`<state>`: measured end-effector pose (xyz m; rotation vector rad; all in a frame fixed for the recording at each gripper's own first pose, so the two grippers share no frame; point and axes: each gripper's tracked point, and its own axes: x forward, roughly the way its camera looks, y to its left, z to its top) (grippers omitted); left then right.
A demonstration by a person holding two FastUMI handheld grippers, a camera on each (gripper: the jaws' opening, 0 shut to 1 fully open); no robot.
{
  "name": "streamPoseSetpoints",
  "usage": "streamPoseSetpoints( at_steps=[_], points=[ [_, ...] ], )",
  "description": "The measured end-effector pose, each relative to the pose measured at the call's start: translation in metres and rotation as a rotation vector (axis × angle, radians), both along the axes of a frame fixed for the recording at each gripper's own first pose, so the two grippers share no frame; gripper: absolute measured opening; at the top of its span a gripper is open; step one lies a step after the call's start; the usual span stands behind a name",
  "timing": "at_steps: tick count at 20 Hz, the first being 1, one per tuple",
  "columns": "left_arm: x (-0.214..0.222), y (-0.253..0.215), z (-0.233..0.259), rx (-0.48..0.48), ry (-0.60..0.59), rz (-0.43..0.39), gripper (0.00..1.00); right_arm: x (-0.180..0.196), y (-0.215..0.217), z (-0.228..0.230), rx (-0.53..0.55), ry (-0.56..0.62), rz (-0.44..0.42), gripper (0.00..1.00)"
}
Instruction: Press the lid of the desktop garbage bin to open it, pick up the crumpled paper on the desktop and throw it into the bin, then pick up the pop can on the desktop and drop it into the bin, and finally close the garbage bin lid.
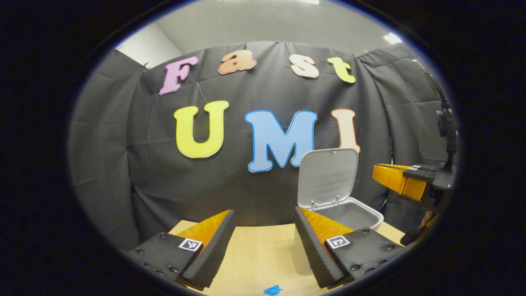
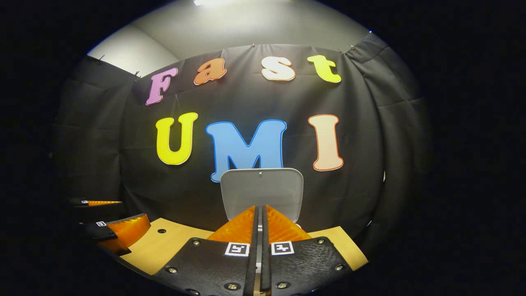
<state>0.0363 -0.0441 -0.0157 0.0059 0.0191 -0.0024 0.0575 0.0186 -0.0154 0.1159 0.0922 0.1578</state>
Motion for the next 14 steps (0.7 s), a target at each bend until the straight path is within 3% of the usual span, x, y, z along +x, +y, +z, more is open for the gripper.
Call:
streamPoseSetpoints(
  at_steps=[1, 2, 5, 6, 7, 14],
  points=[
    [0.000, 0.000, 0.000, -0.001, 0.000, 0.000, 0.94, 0.003, 0.001, -0.005, -0.001, 0.006, 0.004, 0.07],
    [0.000, 0.000, 0.000, -0.002, 0.000, 0.000, 0.94, 0.000, 0.001, -0.006, -0.004, 0.014, 0.006, 0.31],
    [-0.001, -0.001, -0.001, -0.006, 0.001, 0.001, 0.95, -0.003, 0.000, -0.011, -0.011, 0.030, 0.006, 0.77],
    [-0.001, -0.001, -0.001, -0.009, 0.002, 0.002, 0.95, -0.004, 0.001, -0.010, -0.007, 0.030, 0.009, 0.83],
    [-0.001, -0.002, -0.001, -0.012, 0.003, 0.002, 0.95, -0.004, 0.001, -0.012, -0.005, 0.032, 0.007, 0.97],
    [0.001, 0.002, -0.015, -0.024, 0.011, 0.003, 0.93, -0.005, -0.006, -0.011, 0.009, 0.032, -0.017, 0.98]
  ],
)
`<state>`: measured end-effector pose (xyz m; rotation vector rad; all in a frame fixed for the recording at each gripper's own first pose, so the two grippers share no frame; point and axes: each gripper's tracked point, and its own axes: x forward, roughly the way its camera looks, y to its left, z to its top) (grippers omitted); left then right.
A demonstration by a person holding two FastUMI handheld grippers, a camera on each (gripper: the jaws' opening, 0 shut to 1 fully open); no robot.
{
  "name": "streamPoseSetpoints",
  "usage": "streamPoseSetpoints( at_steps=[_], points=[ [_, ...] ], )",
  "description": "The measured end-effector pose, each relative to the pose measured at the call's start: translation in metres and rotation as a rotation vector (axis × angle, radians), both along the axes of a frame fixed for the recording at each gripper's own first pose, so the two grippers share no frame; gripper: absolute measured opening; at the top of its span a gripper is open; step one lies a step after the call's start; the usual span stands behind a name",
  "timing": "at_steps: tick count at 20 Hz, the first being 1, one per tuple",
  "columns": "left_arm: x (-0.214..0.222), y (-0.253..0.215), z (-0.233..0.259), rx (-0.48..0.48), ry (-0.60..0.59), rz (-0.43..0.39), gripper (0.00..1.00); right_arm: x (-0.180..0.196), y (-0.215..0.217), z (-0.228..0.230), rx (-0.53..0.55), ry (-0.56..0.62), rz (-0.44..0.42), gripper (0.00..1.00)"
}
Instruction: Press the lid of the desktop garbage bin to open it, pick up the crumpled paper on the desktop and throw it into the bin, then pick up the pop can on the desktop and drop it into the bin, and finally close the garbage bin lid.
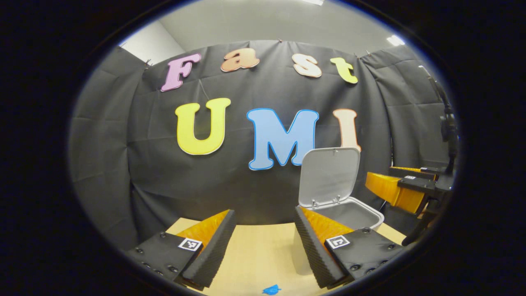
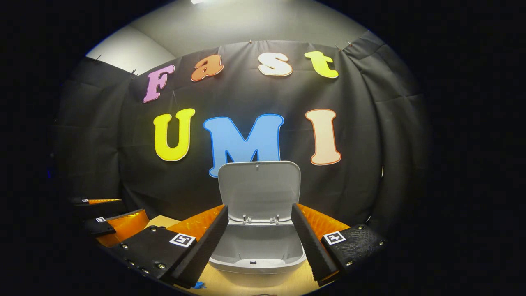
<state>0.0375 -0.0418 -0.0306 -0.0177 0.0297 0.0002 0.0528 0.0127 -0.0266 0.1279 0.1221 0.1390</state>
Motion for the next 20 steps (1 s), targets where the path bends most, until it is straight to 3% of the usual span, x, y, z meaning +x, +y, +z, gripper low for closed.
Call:
streamPoseSetpoints(
  at_steps=[5, 20],
  points=[
    [0.019, -0.001, -0.048, -0.005, 0.088, -0.030, 0.96, 0.000, -0.006, 0.000, -0.003, 0.003, -0.017, 0.98],
    [0.011, -0.024, -0.253, -0.023, 0.409, -0.141, 0.95, -0.003, -0.041, -0.017, -0.035, 0.052, -0.108, 0.97]
  ],
)
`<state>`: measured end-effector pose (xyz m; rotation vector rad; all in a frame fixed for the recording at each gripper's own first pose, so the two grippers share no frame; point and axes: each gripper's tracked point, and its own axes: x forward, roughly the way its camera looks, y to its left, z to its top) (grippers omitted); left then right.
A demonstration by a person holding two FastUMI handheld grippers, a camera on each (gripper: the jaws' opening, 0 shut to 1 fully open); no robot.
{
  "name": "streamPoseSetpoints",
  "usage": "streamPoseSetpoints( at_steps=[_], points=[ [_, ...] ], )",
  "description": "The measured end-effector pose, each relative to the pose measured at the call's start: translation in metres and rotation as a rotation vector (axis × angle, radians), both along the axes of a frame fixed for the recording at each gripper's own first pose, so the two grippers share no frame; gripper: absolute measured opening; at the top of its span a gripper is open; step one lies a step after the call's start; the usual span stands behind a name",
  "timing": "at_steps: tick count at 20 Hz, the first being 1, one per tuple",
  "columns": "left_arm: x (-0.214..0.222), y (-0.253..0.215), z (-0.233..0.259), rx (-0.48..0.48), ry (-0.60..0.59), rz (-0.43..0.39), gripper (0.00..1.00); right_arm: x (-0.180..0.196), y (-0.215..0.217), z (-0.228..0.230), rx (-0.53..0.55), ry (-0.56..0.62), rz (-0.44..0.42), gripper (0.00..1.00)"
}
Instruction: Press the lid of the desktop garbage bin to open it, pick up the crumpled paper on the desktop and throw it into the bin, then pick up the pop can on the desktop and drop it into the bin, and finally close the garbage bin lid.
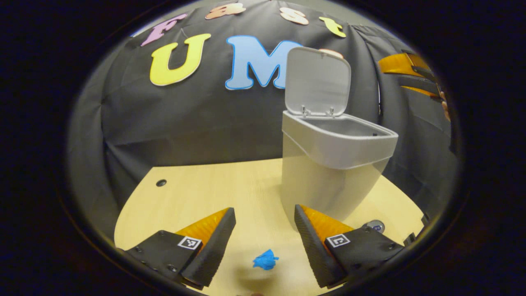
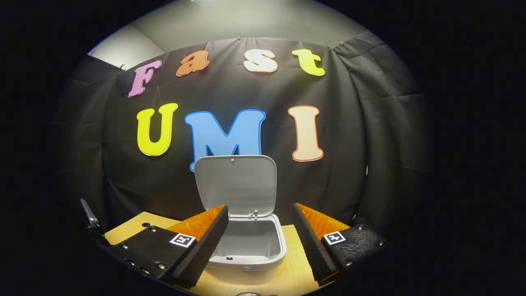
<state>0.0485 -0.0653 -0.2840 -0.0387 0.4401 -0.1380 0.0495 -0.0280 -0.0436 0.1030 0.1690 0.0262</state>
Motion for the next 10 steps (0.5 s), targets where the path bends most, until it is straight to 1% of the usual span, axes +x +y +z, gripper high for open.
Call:
streamPoseSetpoints(
  at_steps=[4, 5, 7, 10],
  points=[
    [-0.004, 0.002, -0.040, -0.013, 0.087, 0.014, 0.96, -0.004, -0.009, -0.009, -0.005, 0.029, -0.026, 0.98],
    [-0.006, 0.002, -0.050, -0.018, 0.104, 0.017, 0.94, -0.006, -0.011, -0.012, -0.008, 0.038, -0.031, 0.98],
    [-0.009, 0.003, -0.068, -0.028, 0.139, 0.024, 0.95, -0.009, -0.014, -0.017, -0.020, 0.056, -0.037, 0.98],
    [-0.014, 0.004, -0.096, -0.012, 0.194, 0.028, 0.95, -0.013, -0.019, -0.023, -0.034, 0.077, -0.046, 0.97]
  ],
)
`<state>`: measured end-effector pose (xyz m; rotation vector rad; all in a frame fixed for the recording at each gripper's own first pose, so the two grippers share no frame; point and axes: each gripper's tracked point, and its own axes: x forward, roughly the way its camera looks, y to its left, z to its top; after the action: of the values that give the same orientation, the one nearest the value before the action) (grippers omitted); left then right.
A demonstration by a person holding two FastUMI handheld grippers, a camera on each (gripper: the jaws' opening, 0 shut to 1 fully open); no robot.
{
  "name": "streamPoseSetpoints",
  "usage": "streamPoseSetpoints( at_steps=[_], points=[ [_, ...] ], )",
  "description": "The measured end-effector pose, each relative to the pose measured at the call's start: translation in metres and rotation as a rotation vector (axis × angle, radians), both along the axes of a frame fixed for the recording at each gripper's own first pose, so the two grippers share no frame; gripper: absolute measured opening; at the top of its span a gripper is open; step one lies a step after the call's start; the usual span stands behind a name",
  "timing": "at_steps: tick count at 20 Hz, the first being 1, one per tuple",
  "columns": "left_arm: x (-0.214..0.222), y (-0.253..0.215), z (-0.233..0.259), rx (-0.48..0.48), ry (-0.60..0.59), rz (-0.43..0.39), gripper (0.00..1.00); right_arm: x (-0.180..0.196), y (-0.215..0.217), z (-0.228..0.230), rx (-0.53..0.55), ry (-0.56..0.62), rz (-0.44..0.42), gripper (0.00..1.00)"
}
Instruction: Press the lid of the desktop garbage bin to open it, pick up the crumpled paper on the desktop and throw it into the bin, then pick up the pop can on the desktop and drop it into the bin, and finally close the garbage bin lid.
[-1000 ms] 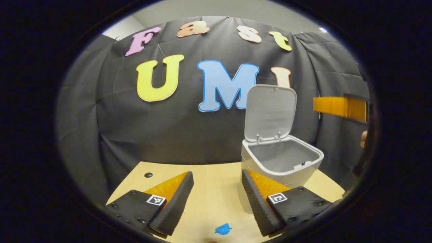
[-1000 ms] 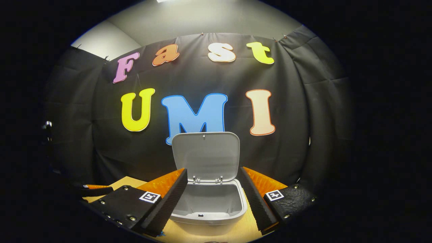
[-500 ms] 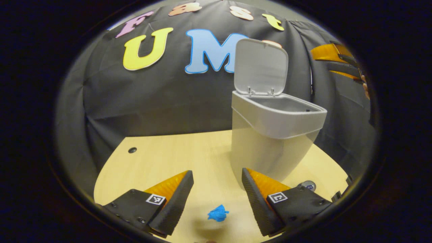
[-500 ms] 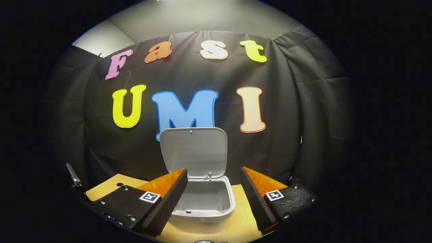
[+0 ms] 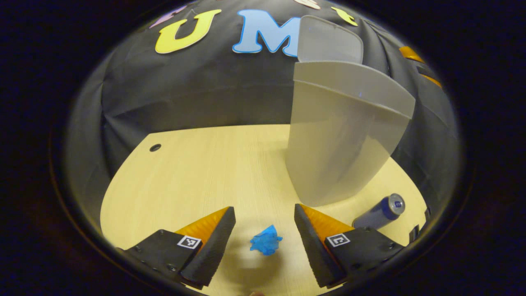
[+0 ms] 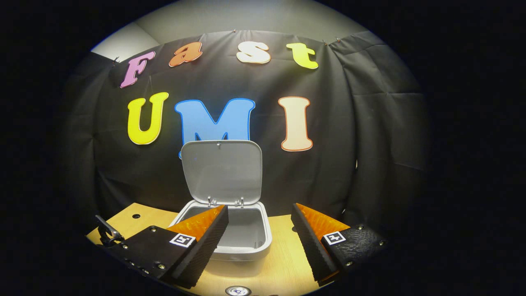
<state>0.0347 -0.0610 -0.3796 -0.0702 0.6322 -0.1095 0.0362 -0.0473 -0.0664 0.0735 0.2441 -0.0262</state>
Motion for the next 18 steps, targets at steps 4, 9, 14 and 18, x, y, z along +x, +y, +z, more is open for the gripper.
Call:
streamPoseSetpoints(
  at_steps=[4, 9, 14, 18],
  points=[
    [-0.003, 0.004, -0.037, 0.013, 0.070, 0.013, 0.96, -0.008, -0.008, -0.011, -0.006, 0.032, -0.016, 0.98],
    [-0.001, 0.008, -0.040, 0.017, 0.126, 0.000, 0.96, -0.018, -0.021, -0.020, -0.019, 0.066, -0.044, 0.98],
    [-0.002, 0.009, -0.053, 0.025, 0.167, 0.017, 0.94, -0.023, -0.027, -0.022, -0.026, 0.082, -0.055, 0.98],
    [-0.003, 0.009, -0.056, 0.053, 0.157, 0.029, 0.95, -0.025, -0.029, -0.022, -0.028, 0.086, -0.059, 0.98]
  ],
)
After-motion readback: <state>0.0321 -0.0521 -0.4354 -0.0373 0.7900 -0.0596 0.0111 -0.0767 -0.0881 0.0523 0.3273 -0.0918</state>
